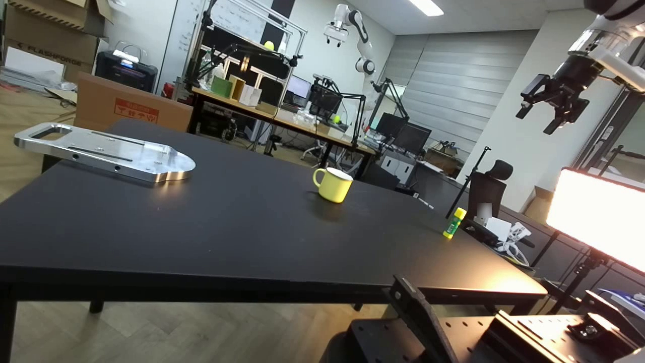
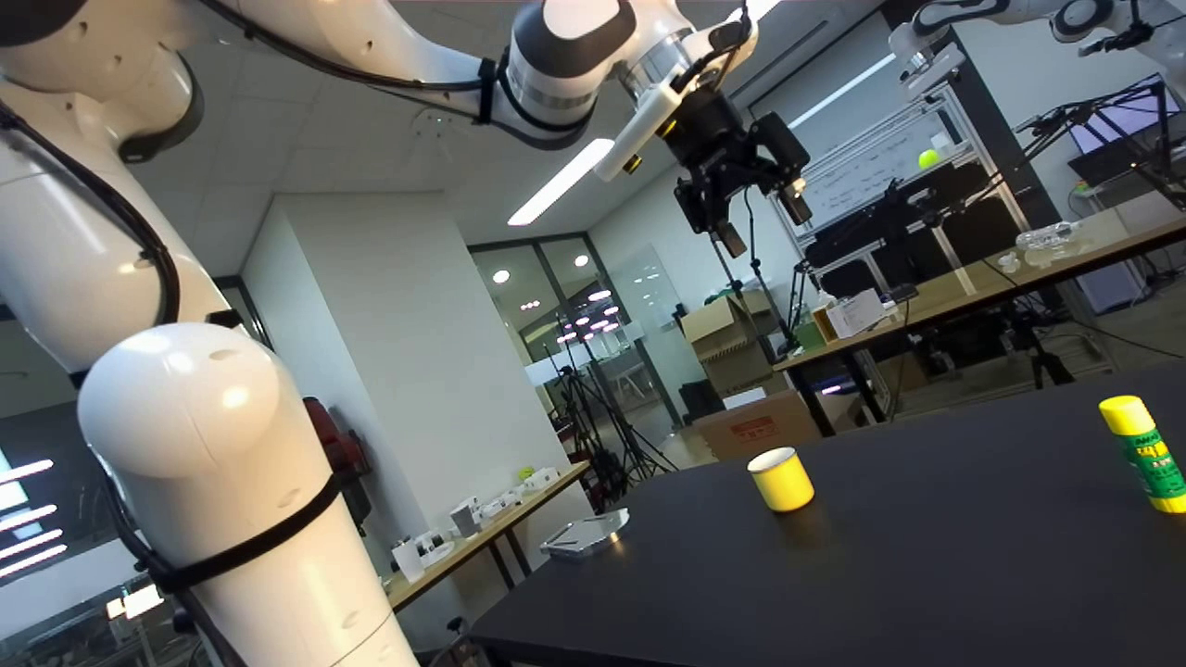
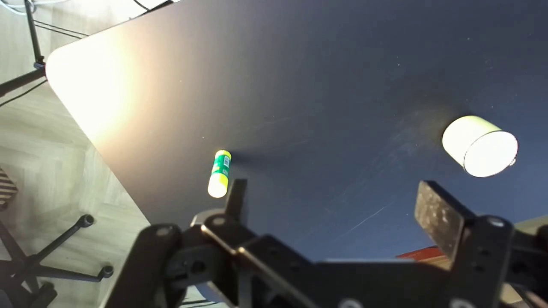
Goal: Put the glue stick inside the yellow mug
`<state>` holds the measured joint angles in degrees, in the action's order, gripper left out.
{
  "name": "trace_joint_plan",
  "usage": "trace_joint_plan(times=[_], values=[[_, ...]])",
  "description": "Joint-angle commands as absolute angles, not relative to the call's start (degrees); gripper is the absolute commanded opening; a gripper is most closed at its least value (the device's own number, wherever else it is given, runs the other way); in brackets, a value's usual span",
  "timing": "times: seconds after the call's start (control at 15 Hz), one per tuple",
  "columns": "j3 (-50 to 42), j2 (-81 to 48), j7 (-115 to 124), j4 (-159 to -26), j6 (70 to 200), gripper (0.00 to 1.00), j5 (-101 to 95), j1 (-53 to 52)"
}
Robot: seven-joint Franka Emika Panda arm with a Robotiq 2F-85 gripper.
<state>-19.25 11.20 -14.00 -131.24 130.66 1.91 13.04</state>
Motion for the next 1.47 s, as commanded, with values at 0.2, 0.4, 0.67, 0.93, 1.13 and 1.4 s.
trace_joint_plan(times=[0.2, 0.4, 0.67, 0.93, 1.13, 1.4], values=[[-16.83, -10.85, -12.49, -112.84, 135.71, 1.0, 9.54, 13.07], [-15.53, -20.08, -9.27, -103.07, 135.17, 1.0, 8.97, 14.89], [-14.7, -30.29, -5.91, -91.78, 133.86, 1.0, 8.5, 17.83], [-12.75, -37.51, -4.06, -86.05, 134.42, 1.0, 11.04, 21.79], [-11.25, -41.72, -3.17, -84.0, 136.82, 1.0, 13.42, 24.14], [-11.08, -46.35, -1.25, -82.34, 139.15, 1.0, 13.95, 25.7]])
